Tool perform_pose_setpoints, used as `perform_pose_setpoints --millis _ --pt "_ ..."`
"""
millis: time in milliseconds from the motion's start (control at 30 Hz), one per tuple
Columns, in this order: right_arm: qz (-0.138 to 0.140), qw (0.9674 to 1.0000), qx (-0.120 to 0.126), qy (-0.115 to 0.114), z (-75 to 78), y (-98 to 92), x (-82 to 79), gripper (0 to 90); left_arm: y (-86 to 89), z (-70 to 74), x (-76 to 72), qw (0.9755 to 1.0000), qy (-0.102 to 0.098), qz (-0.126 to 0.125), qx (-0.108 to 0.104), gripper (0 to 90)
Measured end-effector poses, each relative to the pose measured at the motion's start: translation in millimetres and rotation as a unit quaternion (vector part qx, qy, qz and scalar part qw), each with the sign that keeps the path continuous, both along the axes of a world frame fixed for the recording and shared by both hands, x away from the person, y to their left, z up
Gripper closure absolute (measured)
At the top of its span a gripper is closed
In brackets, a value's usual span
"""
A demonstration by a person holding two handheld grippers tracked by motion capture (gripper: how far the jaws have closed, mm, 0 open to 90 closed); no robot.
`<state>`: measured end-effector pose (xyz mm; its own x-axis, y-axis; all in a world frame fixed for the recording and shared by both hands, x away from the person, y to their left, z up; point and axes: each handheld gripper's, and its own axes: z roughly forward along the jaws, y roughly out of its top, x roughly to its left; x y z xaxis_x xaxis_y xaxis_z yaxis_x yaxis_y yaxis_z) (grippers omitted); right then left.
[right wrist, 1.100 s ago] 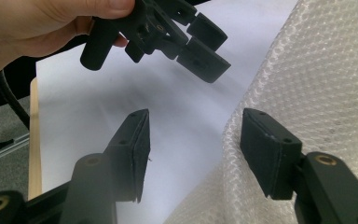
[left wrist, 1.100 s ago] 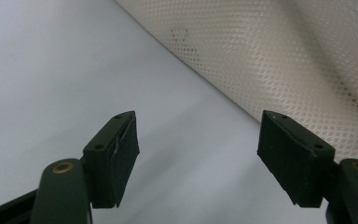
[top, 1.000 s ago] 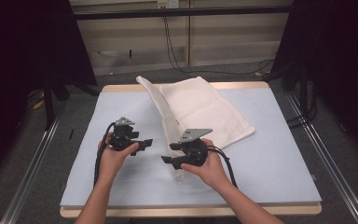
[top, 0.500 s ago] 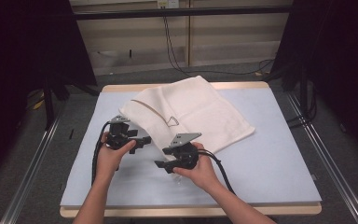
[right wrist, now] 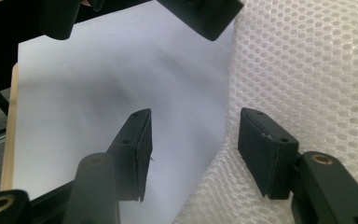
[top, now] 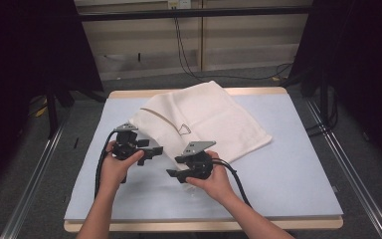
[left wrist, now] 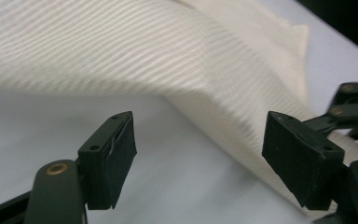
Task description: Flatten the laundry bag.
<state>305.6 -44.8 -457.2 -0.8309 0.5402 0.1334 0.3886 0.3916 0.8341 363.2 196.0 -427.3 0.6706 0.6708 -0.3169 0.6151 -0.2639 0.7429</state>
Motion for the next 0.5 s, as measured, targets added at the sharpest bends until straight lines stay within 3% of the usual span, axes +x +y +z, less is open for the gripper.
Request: perform_pose_setpoints --millis 33,200,300,367,500 --pt "-0.001 1.0000 0.003 0.000 -0.1 1.3 -0.9 44.8 -0.7 0.2 -0.4 1.0000 0.000 -0.004 0.004 24.9" --pt "0.004 1.0000 0.003 -0.002 -0.1 3.8 -1.7 44.8 -10.6 -8.8 1.2 0.9995 0.016 0.006 -0.025 25.7" --pt "0.003 1.0000 0.002 -0.002 0.5 3.1 -1.7 44.8 -16.2 -14.6 3.9 0.9991 0.019 -0.003 -0.039 39.6" --pt "0.005 1.0000 0.003 -0.004 1.2 2.4 -2.6 44.5 -17.2 -14.7 4.2 0.9989 0.024 -0.009 -0.041 58.3" --pt "0.008 0.9999 0.005 -0.004 2.0 1.2 -5.5 43.4 -15.8 -13.1 5.0 0.9993 0.034 -0.003 -0.016 81.7"
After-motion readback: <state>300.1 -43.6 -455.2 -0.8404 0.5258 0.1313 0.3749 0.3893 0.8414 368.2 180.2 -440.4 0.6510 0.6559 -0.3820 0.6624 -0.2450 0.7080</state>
